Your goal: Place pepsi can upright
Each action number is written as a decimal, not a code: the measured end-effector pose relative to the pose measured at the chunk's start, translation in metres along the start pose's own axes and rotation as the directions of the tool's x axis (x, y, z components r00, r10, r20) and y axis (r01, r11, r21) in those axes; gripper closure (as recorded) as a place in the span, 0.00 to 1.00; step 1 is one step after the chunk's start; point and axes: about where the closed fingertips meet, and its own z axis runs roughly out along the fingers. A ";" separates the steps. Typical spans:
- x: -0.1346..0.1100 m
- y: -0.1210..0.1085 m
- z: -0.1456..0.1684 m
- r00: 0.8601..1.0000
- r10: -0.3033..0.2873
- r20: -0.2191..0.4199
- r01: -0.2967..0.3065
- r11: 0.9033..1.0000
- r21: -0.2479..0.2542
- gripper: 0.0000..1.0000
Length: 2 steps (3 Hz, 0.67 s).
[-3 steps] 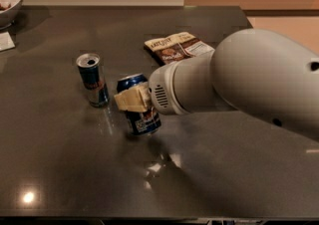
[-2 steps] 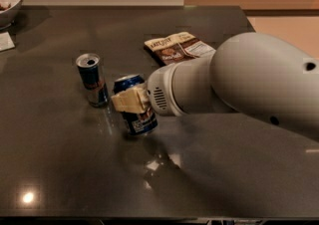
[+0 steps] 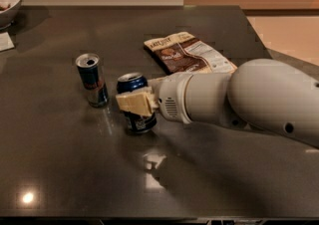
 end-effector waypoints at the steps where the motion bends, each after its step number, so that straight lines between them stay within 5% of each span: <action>1: -0.002 0.000 -0.006 0.991 -0.092 0.100 0.094 0.995 -0.023 1.00; 2: -0.003 0.002 -0.017 0.975 -0.142 0.174 0.153 0.987 -0.050 1.00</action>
Offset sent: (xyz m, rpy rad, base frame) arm -0.0200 -0.0219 0.0208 0.1402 -0.3057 0.1395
